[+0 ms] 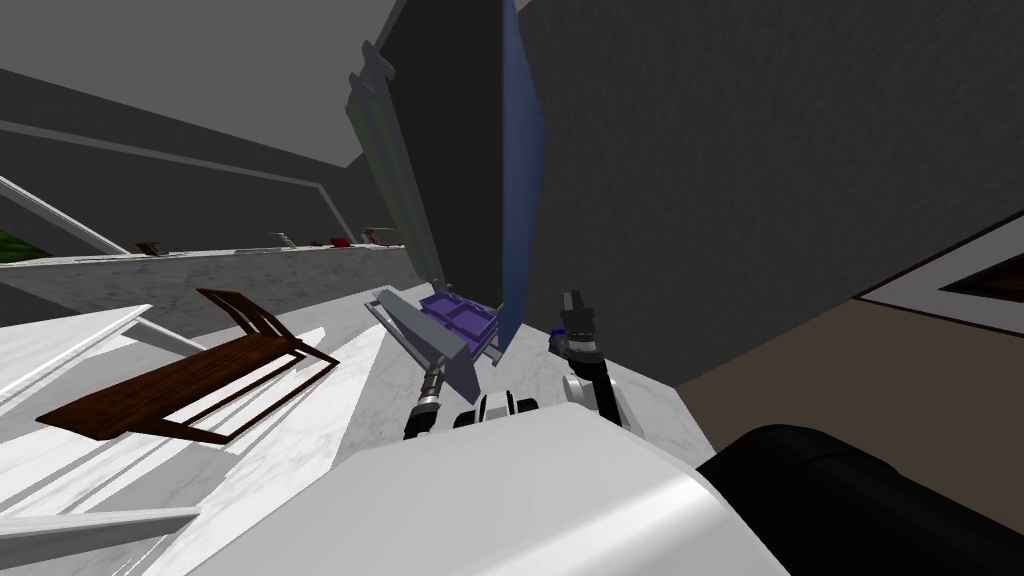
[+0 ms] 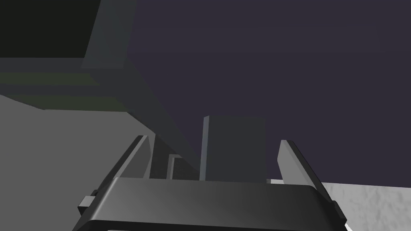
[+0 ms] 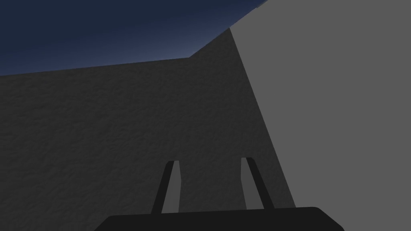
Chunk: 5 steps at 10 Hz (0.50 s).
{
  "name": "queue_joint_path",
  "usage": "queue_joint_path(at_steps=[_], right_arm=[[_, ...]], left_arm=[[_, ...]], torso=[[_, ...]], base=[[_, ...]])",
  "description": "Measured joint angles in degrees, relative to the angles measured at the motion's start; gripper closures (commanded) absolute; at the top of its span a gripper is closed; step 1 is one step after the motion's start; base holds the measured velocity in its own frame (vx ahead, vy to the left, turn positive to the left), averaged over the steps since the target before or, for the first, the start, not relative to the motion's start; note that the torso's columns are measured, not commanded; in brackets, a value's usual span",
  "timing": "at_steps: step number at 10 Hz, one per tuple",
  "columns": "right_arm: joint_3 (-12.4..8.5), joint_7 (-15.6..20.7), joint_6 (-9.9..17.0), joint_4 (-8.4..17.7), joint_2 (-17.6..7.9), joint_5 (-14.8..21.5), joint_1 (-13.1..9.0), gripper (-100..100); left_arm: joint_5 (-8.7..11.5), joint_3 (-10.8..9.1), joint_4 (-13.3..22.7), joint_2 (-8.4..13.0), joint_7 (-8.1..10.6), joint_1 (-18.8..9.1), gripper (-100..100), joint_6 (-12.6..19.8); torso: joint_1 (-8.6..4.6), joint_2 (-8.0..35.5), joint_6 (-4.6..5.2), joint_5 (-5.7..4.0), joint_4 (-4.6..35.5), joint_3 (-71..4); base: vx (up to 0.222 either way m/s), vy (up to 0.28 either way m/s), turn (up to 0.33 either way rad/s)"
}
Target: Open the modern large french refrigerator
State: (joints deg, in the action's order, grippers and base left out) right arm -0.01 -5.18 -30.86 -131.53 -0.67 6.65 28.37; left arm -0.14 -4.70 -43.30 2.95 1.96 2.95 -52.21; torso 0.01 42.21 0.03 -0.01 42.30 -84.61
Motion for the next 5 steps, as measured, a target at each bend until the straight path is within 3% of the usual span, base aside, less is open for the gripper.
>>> queue_joint_path(at_steps=[3, 4, 5], right_arm=[[0.0, 0.0, 0.0, 0.0, 0.0, 0.0, 0.0, 0], [-0.01, 0.0, 0.0, 0.0, 0.0, 0.0, 0.0, 0], [0.0, 0.0, 0.0, 0.0, 0.0, 0.0, 0.0, 0]], left_arm=[[0.13, -0.03, -2.37, 0.51, 0.16, -2.64, -100, 5.64], [0.11, 0.15, -4.63, 0.97, 0.56, -2.62, -100, 8.32], [0.2, 0.05, -4.21, 1.37, 0.83, -3.37, -100, 9.04]], torso=[[-0.17, 0.41, -0.04, -0.18, 0.28, 0.19], [-0.31, 0.66, -0.08, -0.32, 0.44, 0.29], [-0.37, 0.61, -0.03, -0.31, 0.44, 0.29]], base=[[-0.106, -0.019, 0.041], [-0.08, -0.004, 0.024], [-0.021, -0.001, 0.009]])
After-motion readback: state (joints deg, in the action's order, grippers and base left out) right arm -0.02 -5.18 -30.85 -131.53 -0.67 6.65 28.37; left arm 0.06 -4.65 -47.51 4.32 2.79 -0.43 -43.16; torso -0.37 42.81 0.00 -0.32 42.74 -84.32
